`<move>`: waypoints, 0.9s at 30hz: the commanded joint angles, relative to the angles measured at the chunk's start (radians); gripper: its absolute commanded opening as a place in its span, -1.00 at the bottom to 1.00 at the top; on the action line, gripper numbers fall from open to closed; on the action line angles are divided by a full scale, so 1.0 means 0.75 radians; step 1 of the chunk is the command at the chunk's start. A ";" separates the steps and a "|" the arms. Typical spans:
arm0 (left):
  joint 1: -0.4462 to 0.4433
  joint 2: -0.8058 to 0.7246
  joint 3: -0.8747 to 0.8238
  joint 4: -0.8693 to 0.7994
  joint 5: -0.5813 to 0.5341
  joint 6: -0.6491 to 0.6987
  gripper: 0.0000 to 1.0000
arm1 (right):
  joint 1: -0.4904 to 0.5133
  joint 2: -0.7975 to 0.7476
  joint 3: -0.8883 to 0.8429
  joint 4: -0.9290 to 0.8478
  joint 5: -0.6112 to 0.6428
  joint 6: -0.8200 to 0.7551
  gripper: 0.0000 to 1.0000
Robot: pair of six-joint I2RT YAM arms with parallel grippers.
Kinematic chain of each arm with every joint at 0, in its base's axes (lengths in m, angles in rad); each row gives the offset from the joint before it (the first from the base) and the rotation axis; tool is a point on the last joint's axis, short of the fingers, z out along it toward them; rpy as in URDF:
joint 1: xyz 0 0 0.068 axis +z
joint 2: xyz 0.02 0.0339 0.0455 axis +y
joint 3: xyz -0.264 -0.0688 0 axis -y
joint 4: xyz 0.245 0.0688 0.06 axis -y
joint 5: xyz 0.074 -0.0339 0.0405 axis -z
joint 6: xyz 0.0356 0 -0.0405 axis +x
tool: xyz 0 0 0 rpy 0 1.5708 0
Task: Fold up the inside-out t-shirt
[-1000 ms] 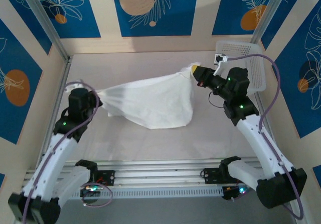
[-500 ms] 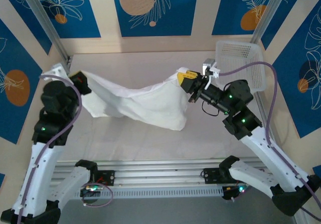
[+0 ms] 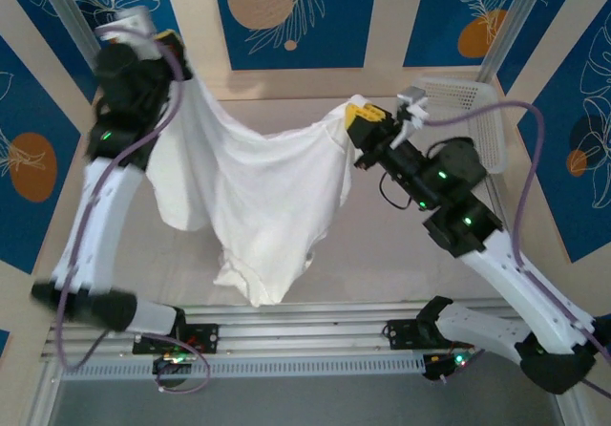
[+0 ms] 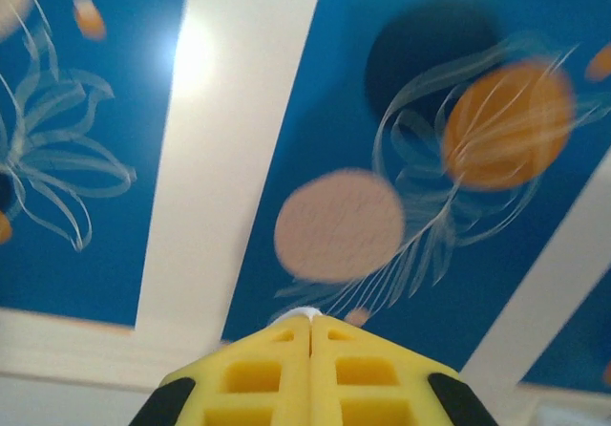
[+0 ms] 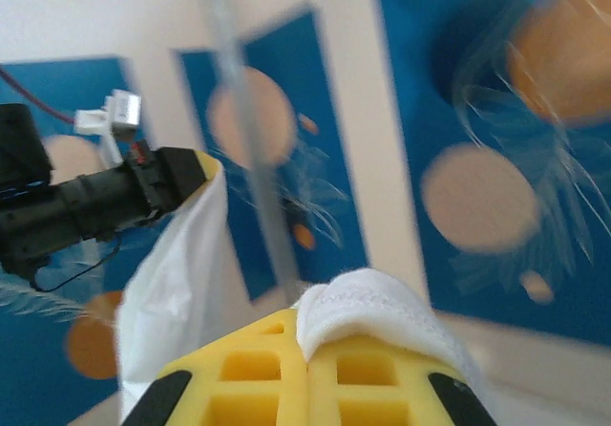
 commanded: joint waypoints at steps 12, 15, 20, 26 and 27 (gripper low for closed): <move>-0.134 0.016 -0.548 0.091 0.160 0.081 0.33 | -0.490 0.376 -0.361 -0.398 -0.194 0.508 0.06; -0.386 -0.209 -0.761 -0.022 0.067 0.101 0.33 | -0.601 0.398 -0.425 -0.385 -0.232 0.364 0.20; -0.932 -0.362 -0.974 -0.326 -0.235 0.069 0.26 | -0.703 0.603 -0.299 -0.620 -0.234 0.153 0.23; -1.424 -0.207 -1.037 -0.725 -0.416 -0.225 0.13 | -0.679 0.917 -0.116 -0.856 -0.258 0.144 0.26; -1.460 -0.191 -1.062 -0.729 -0.385 -0.270 0.15 | -0.657 0.934 -0.114 -0.856 -0.264 0.149 0.26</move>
